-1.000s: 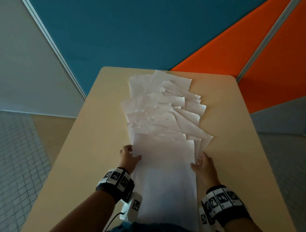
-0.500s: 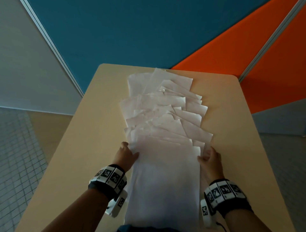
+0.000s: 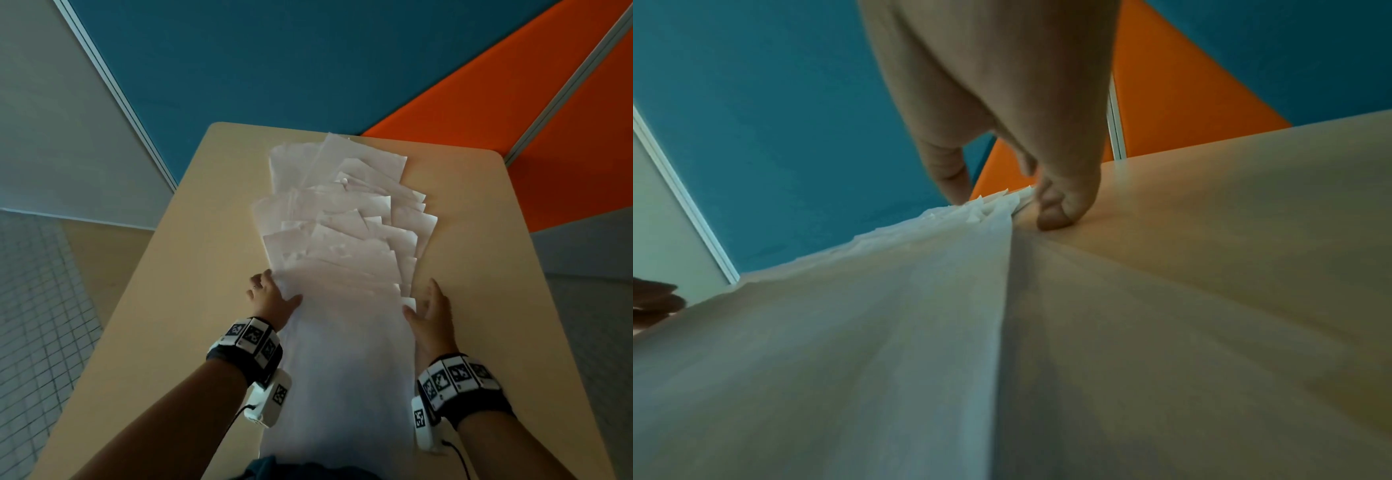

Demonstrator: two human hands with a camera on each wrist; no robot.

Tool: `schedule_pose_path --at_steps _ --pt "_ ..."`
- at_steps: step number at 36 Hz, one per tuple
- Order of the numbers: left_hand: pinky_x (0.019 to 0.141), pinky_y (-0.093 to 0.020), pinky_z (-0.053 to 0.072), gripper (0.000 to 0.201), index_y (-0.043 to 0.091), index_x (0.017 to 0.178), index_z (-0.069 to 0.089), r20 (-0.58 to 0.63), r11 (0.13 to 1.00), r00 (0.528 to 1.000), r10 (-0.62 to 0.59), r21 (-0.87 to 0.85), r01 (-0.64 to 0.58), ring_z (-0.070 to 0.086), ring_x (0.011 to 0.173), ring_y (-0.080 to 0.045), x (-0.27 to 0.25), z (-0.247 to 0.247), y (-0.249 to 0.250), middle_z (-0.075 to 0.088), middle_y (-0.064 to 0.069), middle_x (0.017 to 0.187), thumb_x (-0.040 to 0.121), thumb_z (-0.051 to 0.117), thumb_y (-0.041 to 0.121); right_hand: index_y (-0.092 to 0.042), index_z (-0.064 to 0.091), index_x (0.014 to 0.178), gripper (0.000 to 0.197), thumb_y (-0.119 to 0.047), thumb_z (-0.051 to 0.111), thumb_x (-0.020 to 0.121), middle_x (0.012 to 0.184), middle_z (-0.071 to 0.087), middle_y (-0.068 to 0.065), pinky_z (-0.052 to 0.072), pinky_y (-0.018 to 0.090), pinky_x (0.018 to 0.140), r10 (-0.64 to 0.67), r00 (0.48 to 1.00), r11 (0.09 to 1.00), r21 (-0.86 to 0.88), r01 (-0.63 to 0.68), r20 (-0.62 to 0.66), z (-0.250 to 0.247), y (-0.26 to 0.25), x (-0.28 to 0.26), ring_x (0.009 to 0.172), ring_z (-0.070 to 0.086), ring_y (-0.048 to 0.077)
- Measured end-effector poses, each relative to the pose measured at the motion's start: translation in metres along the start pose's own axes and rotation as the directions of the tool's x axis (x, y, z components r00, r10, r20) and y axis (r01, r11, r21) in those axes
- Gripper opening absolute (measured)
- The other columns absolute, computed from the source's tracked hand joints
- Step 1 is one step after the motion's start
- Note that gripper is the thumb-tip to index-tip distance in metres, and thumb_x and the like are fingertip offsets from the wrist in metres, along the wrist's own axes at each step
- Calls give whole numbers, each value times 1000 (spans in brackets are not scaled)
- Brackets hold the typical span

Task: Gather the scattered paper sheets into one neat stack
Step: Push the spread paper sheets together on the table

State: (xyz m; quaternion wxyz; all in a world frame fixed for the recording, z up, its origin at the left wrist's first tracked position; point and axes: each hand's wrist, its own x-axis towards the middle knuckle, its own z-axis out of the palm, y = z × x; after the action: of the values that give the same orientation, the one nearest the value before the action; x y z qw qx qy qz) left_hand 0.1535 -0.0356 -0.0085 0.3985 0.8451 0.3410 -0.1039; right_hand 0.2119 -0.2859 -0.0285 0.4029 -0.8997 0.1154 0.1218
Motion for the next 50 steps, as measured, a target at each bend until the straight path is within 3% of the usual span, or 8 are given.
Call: schedule_pose_path --at_steps 3,7,10,13,19,30,41,50 --pt "113 -47 29 81 -4 138 23 -34 990 999 -38 -139 33 36 128 -43 0 1 -2 26 -25 141 76 71 17 0 33 137 68 -12 66 79 135 42 30 37 46 106 83 989 995 -43 -89 -121 -4 8 -1 124 42 41" --pt "102 -40 42 74 -3 135 28 44 986 999 14 -168 -7 49 117 -40 -4 4 0 34 -23 135 76 70 13 -1 32 138 66 -11 64 82 139 39 24 35 42 107 22 1000 998 -50 -22 -3 3 9 -10 127 42 37" --pt "95 -33 41 71 -2 135 30 71 984 995 76 -166 -63 53 114 -36 -7 4 1 38 -21 135 77 69 12 -6 27 143 70 -16 63 84 149 34 15 26 38 113 -73 994 992 -95 81 77 4 4 -14 137 32 30" --pt "104 -45 40 72 0 135 30 55 990 994 94 -106 -88 49 117 -39 -11 3 -5 44 -20 133 77 69 17 -7 34 138 63 -18 63 83 143 43 18 34 44 109 -13 997 994 -112 21 72 -3 4 -18 130 40 34" --pt "104 -40 37 68 -5 134 30 136 987 983 124 87 -137 43 121 -37 -35 2 -22 45 -23 130 80 66 18 -5 40 135 54 -22 57 87 135 41 23 29 41 107 15 994 902 -430 32 105 -10 15 -49 125 35 38" --pt "109 -39 27 64 -3 133 32 159 958 985 73 265 -113 34 129 -36 -62 -5 -31 37 -23 136 85 59 29 3 39 128 54 -23 60 85 132 36 29 33 40 105 179 980 926 -351 -138 89 -14 16 -77 123 38 42" --pt "96 -52 47 74 -4 128 29 329 983 944 -10 177 -51 44 120 -41 -75 6 -38 30 -23 134 77 68 33 0 26 134 64 -29 58 86 135 31 22 36 43 104 234 948 867 -488 -104 214 0 18 -116 121 40 43" --pt "110 -42 34 70 -4 133 30 160 992 986 50 108 -67 38 126 -39 -50 -10 -36 35 -25 135 79 66 23 3 39 127 55 -24 60 85 134 36 25 36 43 103 184 979 914 -383 -138 87 -6 4 -87 123 39 41"
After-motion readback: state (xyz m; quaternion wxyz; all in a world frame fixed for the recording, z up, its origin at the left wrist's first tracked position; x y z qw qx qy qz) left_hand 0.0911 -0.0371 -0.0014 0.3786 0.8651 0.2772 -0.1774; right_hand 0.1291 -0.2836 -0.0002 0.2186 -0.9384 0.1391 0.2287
